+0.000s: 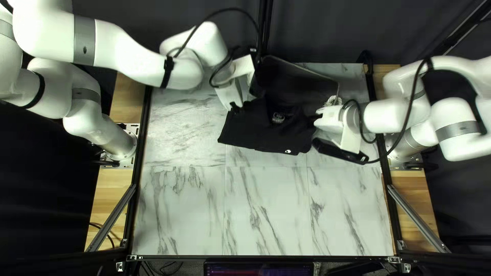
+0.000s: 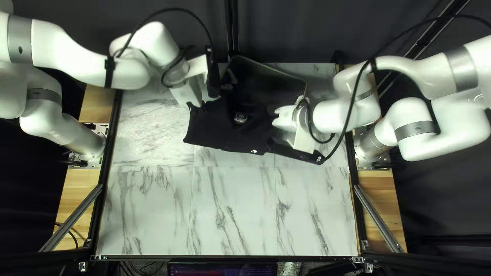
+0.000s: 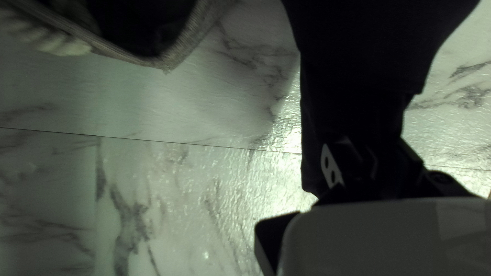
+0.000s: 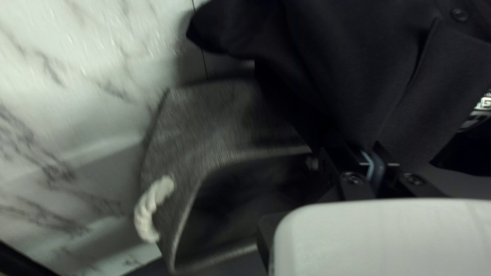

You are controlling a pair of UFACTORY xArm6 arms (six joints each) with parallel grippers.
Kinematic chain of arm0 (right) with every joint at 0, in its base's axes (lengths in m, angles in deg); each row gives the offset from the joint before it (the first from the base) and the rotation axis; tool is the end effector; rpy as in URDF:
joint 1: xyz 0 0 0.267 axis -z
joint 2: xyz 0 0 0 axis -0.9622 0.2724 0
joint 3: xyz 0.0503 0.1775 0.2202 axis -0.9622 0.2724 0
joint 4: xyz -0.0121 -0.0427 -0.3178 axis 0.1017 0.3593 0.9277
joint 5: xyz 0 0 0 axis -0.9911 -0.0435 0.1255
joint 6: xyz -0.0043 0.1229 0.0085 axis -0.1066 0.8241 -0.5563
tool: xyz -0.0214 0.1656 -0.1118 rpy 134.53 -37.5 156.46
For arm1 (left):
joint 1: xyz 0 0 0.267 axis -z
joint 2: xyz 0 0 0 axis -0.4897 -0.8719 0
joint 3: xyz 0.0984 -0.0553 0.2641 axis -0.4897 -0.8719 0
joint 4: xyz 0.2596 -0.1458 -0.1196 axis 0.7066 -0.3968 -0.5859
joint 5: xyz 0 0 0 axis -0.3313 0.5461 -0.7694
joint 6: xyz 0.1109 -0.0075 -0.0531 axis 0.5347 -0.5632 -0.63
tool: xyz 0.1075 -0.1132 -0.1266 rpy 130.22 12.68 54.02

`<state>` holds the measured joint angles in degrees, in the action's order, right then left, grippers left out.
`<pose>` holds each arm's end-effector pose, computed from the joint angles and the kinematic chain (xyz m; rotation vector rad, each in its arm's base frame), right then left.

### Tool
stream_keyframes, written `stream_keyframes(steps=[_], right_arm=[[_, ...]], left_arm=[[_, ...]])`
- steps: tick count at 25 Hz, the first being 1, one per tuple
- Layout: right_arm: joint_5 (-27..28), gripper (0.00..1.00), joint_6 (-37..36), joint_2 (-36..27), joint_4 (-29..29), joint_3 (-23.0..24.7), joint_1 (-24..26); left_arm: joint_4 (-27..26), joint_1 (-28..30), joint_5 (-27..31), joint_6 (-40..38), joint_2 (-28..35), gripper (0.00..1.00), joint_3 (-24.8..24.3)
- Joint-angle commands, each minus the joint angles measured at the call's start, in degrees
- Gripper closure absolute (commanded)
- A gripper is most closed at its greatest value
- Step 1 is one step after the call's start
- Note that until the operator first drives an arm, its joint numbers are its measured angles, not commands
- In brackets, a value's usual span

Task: Pick up a folded sweatshirt and place it into a fabric basket

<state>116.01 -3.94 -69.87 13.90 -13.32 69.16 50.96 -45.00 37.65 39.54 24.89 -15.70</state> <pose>0.3641 -0.0402 0.2052 1.9291 1.6988 0.1874 0.4458 0.0565 0.2180 2.8594 0.2918 0.4008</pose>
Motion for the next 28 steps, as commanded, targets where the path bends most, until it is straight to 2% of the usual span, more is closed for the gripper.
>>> stream_keyframes(steps=[1, 6, 12, 14, 17, 19, 25, 28], right_arm=[[4.4, 1.0, -4.9, -5.0, -1.8, -1.6, 1.5], [7.1, 1.0, -10.8, -8.3, -3.7, -3.5, 5.4], [9.5, 1.0, -16.8, -10.4, -5.6, -7.0, 9.7], [10.4, 1.0, -19.9, -10.8, -6.7, -8.8, 12.2], [11.1, 1.0, -22.9, -12.6, -7.9, -9.3, 14.4], [10.7, 1.0, -23.9, -14.5, -8.2, -7.8, 15.8], [6.5, 1.0, -24.7, -19.2, -9.2, 0.0, 18.8], [3.7, 1.0, -25.8, -20.4, -10.4, 3.3, 20.7]], left_arm=[[1.5, -2.8, 5.9, 0.9, -0.8, 1.0, 6.5], [2.9, -5.9, 12.5, 2.3, -3.9, 1.0, 16.2], [3.5, -7.9, 17.1, 3.7, -7.5, 1.0, 24.6], [3.7, -8.5, 19.2, 4.0, -9.9, 1.0, 29.2], [4.0, -8.6, 20.6, 4.1, -12.7, 1.0, 33.5], [3.8, -9.1, 20.2, 5.0, -14.8, 1.0, 35.0], [2.3, -10.3, 15.9, 8.4, -18.2, 1.0, 33.7], [1.9, -11.4, 15.2, 10.5, -21.2, 1.0, 35.6]])
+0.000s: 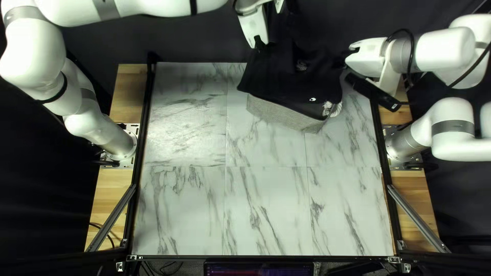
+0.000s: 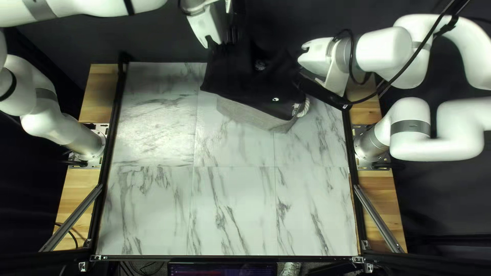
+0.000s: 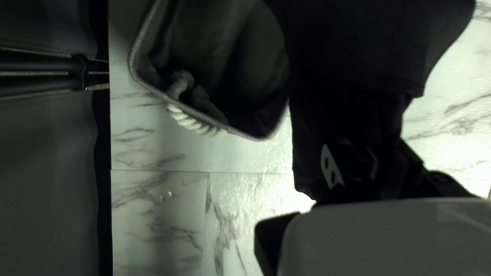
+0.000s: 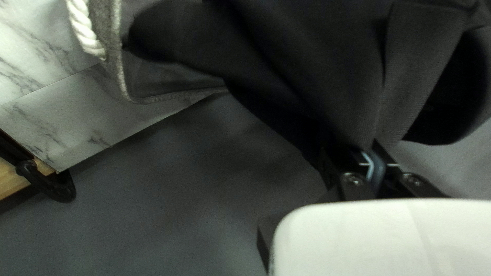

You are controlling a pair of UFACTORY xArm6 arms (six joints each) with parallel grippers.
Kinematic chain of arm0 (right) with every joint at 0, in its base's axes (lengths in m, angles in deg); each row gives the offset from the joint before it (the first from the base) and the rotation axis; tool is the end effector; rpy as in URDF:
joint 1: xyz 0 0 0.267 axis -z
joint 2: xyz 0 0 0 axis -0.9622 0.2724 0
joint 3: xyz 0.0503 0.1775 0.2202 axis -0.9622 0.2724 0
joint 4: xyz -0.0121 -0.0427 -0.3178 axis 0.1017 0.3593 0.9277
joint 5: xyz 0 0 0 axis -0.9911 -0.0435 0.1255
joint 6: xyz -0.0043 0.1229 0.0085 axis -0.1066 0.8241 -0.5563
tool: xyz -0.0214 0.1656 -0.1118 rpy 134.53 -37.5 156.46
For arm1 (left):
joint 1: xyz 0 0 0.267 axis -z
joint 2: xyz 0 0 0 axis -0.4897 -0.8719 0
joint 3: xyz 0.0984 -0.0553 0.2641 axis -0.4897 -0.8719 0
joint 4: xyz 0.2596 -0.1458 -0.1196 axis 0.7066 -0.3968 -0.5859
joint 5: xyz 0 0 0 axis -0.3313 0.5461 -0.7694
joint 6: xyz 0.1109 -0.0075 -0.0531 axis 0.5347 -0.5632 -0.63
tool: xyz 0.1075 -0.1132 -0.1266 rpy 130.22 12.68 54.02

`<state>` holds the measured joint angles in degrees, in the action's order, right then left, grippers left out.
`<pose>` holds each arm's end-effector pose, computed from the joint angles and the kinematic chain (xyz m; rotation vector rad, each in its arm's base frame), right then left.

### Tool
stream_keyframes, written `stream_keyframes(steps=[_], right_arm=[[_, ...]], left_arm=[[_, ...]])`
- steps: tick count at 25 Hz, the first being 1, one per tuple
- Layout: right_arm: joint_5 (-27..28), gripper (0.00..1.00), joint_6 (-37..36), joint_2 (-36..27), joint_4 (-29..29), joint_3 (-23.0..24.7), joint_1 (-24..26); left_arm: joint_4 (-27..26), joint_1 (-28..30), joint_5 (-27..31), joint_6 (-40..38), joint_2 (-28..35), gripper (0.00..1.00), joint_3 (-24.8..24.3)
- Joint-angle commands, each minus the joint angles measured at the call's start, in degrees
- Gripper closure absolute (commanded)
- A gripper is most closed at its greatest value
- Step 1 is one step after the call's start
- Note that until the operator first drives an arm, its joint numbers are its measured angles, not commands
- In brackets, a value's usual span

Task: Pick up a folded sweatshirt and place it into a fabric basket

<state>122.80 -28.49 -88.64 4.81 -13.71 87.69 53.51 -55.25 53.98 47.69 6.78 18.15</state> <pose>0.3123 -0.1441 0.2923 1.8966 1.5417 0.1544 0.5155 0.1646 0.2940 2.9055 0.1951 0.4444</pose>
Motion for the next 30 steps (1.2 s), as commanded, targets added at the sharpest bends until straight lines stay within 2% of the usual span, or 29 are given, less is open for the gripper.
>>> stream_keyframes(steps=[1, 10, 15, 22, 26, 30], right_arm=[[-3.6, 1.0, -2.2, -2.3, -2.2, 4.5, 3.0], [-1.9, 1.0, -9.1, -7.7, -7.3, 6.7, 7.7], [-3.5, 1.0, -10.5, -9.3, -8.6, 9.8, 9.5], [-10.3, 1.0, -10.3, -4.6, -8.9, 12.4, 11.1], [-14.2, 1.0, -10.6, 0.4, -8.9, 11.2, 12.6], [-18.5, 1.0, -11.6, 5.0, -9.2, 10.3, 14.1]], left_arm=[[-0.6, -1.3, -0.7, 2.5, -4.3, 1.0, 3.4], [-0.5, -2.0, 1.5, 4.3, -13.5, 1.0, 13.5], [-1.3, -2.0, 0.2, 5.8, -17.0, 1.0, 14.6], [-2.3, -2.4, -1.4, 7.2, -17.5, 1.0, 12.4], [-3.2, -3.4, -3.1, 8.6, -13.8, 1.0, 7.0], [-3.8, -3.9, -3.9, 9.4, -12.2, 1.0, 4.5]])
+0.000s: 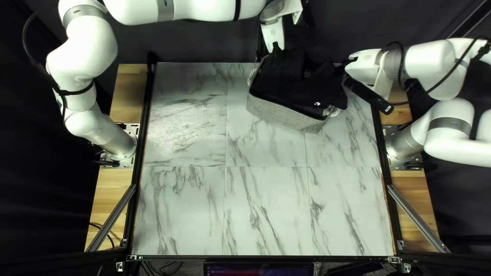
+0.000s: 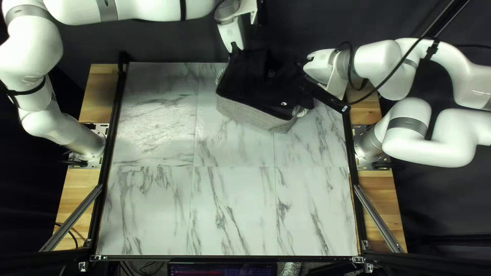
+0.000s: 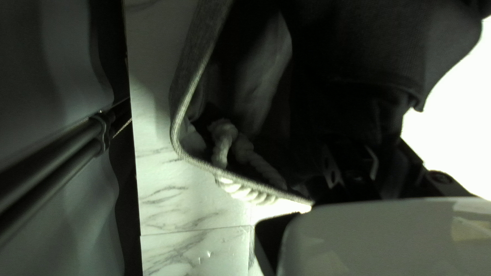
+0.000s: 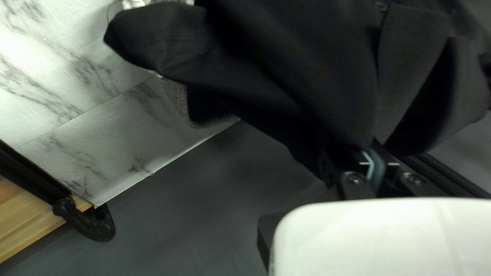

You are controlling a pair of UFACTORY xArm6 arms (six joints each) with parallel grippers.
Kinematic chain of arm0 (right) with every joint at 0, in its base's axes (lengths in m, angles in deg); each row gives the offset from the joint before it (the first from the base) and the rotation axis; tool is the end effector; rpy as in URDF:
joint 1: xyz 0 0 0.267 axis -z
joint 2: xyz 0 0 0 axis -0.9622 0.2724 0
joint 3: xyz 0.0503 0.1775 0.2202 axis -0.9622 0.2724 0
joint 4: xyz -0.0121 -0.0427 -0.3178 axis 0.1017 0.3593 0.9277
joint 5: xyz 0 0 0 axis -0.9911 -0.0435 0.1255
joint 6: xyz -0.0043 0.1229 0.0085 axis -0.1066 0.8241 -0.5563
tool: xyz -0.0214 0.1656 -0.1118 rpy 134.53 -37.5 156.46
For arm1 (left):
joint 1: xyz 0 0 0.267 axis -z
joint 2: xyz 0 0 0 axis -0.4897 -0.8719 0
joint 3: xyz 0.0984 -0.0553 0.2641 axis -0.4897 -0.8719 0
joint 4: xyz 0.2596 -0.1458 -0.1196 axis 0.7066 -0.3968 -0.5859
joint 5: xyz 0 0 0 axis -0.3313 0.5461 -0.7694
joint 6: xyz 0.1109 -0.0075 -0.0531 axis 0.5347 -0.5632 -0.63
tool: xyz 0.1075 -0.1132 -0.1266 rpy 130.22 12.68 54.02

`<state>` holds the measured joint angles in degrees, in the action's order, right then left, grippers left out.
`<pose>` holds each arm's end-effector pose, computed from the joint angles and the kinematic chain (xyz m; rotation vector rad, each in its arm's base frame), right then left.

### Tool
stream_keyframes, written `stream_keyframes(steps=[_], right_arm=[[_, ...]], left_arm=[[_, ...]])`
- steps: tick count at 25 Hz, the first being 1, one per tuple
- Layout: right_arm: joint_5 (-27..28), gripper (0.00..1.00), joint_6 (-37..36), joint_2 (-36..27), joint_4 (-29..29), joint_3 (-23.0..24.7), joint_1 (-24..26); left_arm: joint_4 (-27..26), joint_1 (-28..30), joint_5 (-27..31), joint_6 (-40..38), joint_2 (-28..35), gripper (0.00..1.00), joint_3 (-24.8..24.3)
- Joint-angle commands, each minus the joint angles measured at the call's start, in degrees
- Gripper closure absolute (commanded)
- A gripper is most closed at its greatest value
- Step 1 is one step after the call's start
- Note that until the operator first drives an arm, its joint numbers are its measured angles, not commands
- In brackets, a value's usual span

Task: Pick up a folded sweatshirt and place it into a fabric basket

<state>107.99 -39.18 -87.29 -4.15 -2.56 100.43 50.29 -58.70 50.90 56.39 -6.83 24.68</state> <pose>0.3000 -0.1748 0.2256 1.9697 1.5148 0.1970 0.5487 0.2094 0.2225 2.8743 0.1299 0.4118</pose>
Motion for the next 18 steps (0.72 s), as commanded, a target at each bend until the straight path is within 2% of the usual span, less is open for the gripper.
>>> stream_keyframes(steps=[1, 6, 10, 12, 13, 15, 17, 18], right_arm=[[-4.4, 1.0, -1.1, 4.2, -0.4, -0.9, 1.5], [-8.8, 1.0, 1.4, 8.4, 1.5, -0.3, 1.7], [-11.2, 1.0, 5.1, 12.8, 4.6, -1.1, 0.9], [-10.2, 1.0, 5.6, 14.8, 5.1, -3.5, 0.9], [-7.9, 1.0, 4.9, 15.3, 4.6, -6.1, 0.7], [-5.6, 1.0, 5.0, 15.5, 4.6, -8.3, 0.1], [-5.2, 1.0, 5.6, 15.1, 5.0, -8.3, -0.4], [-5.5, 1.0, 6.5, 13.8, 5.6, -6.7, -0.9]], left_arm=[[-0.6, -0.5, -0.8, 0.7, 1.5, 1.0, -2.2], [-0.4, 0.1, -0.8, 0.5, 0.8, 1.0, -1.7], [-0.7, 0.6, -1.9, 0.7, 1.4, 1.0, -3.5], [-1.0, 0.3, -2.4, 1.1, 2.4, 1.0, -5.0], [-1.4, 0.1, -2.6, 1.4, 3.2, 1.0, -6.1], [-1.5, 0.0, -2.7, 1.4, 3.7, 1.0, -6.7], [-1.3, 0.1, -2.4, 1.2, 3.8, 1.0, -6.6], [-1.2, 0.1, -2.4, 1.1, 3.8, 1.0, -6.6]])
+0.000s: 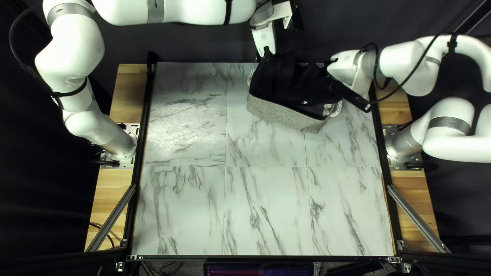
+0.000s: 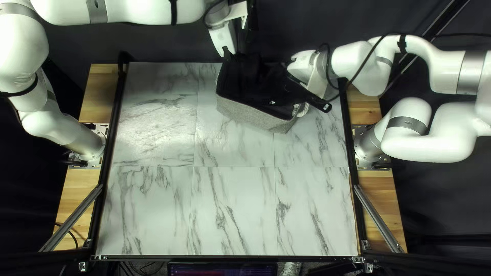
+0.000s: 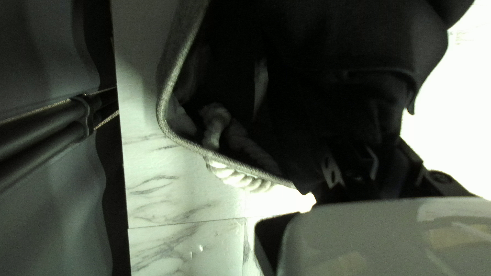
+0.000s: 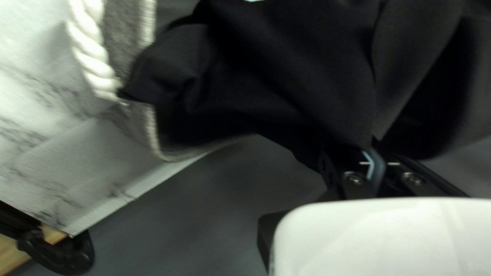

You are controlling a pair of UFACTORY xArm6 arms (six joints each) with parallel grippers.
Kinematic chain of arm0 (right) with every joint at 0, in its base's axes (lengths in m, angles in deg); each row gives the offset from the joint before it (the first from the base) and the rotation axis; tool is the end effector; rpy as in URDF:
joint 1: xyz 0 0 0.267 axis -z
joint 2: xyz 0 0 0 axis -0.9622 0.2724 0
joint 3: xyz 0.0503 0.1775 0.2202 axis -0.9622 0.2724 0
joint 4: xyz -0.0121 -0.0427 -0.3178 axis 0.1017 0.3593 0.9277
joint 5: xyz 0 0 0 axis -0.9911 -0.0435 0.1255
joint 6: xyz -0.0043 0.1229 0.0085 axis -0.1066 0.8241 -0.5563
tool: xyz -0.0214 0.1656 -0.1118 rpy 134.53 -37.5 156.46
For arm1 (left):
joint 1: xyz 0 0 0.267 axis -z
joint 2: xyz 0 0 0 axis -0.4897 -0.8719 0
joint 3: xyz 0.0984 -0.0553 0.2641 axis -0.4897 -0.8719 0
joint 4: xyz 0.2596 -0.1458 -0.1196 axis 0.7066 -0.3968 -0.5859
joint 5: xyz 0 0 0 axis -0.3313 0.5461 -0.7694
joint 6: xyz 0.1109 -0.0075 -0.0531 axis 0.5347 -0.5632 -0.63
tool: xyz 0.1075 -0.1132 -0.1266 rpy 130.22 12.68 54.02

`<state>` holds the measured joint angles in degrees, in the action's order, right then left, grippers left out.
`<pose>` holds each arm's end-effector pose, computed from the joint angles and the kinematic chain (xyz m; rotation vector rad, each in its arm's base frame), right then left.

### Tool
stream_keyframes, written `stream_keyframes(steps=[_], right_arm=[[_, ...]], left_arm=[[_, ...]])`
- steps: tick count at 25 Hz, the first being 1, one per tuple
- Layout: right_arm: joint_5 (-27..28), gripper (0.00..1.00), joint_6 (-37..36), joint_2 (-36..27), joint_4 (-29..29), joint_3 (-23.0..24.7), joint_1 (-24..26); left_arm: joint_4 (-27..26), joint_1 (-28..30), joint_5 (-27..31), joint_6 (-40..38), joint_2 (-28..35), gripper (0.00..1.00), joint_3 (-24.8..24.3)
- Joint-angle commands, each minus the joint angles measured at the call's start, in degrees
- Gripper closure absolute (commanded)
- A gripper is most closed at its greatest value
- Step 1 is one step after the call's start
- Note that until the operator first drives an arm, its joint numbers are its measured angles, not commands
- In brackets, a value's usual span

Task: Pick up a folded sweatshirt and place it into a fabric basket

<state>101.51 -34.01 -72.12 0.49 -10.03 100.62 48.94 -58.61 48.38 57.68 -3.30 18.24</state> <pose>0.3424 -0.1919 0.2269 1.9829 1.5160 0.1824 0.5344 0.1983 0.2150 2.8605 0.1326 0.4160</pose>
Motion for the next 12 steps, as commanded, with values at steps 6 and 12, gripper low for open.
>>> stream_keyframes(steps=[6, 12], right_arm=[[-5.1, 1.0, -0.6, -3.3, -0.8, 8.3, 1.1], [-5.7, 1.0, 3.9, -5.7, 1.0, 12.6, -0.9]], left_arm=[[0.2, 0.0, -0.4, 0.0, 2.4, 1.0, -2.7], [0.1, 0.5, -1.2, -0.3, 2.8, 1.0, -4.0]])
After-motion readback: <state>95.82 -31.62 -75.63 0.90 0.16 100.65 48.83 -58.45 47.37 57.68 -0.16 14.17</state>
